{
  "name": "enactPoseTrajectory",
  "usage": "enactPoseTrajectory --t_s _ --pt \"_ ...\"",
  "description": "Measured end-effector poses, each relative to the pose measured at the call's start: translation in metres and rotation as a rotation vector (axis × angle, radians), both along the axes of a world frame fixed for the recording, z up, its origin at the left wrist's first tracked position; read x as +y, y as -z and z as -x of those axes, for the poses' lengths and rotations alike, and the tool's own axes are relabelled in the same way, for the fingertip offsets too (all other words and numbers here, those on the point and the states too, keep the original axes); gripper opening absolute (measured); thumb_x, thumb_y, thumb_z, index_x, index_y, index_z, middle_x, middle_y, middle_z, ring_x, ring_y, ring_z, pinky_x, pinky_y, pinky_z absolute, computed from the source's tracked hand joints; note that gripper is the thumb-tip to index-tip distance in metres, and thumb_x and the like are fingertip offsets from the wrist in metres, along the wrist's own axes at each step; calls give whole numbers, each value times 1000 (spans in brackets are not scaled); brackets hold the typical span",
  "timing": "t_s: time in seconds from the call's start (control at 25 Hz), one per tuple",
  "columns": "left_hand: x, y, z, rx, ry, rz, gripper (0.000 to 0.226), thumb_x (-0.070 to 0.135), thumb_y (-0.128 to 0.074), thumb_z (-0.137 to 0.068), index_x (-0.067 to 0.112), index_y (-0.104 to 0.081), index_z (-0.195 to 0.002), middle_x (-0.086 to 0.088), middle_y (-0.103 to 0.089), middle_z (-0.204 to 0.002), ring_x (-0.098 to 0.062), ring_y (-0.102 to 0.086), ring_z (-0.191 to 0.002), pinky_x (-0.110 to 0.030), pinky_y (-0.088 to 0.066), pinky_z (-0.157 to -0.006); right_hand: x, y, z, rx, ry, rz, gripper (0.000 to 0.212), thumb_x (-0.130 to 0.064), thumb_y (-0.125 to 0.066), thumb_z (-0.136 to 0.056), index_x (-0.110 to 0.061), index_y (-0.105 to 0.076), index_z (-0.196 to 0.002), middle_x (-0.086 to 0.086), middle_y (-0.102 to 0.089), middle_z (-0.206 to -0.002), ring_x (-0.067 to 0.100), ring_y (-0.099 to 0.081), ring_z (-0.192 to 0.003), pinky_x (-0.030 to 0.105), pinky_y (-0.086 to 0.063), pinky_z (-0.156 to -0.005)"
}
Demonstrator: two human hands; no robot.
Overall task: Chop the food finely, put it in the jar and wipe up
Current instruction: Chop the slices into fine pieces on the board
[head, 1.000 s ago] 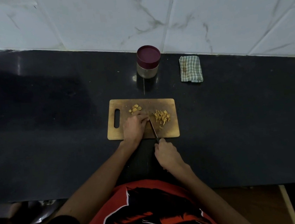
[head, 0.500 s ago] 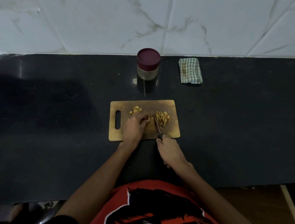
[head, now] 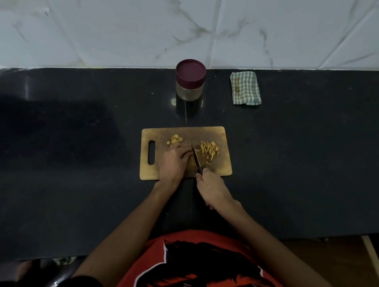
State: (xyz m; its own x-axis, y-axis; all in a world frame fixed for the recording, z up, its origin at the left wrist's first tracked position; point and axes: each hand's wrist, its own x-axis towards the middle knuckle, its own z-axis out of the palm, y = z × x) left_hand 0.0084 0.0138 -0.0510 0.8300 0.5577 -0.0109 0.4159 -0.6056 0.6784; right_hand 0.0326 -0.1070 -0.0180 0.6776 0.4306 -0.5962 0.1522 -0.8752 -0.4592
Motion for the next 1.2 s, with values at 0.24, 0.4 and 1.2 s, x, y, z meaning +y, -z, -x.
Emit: enactPoseTrajectory --t_s 0.24,0.4,1.2 --pt "0 0 -2 -13 -11 -5 22 13 -59 -91 15 -70 -110 1 -64 -117 -15 -61 -101 -30 -50 -87 10 -6 -8 54 -2 98 30 -30 -33 -105 -8 -48 -120 15 -64 -100 25 -67 -74 40 -59 -64" --pt "0 1 -2 7 -3 -4 23 13 -57 -91 15 -69 -110 0 -63 -117 -15 -61 -100 -32 -50 -87 21 -12 -18 54 -5 155 32 -27 -35 -105 -5 -48 -123 17 -64 -103 23 -65 -65 35 -55 -53" --pt "2 2 1 -40 -25 80 24 15 -60 -90 18 -66 -113 0 -67 -106 -12 -61 -94 -30 -50 -84 -18 -8 4 54 98 13 29 -32 -36 -105 -10 -51 -114 14 -63 -100 26 -69 -73 40 -60 -57"
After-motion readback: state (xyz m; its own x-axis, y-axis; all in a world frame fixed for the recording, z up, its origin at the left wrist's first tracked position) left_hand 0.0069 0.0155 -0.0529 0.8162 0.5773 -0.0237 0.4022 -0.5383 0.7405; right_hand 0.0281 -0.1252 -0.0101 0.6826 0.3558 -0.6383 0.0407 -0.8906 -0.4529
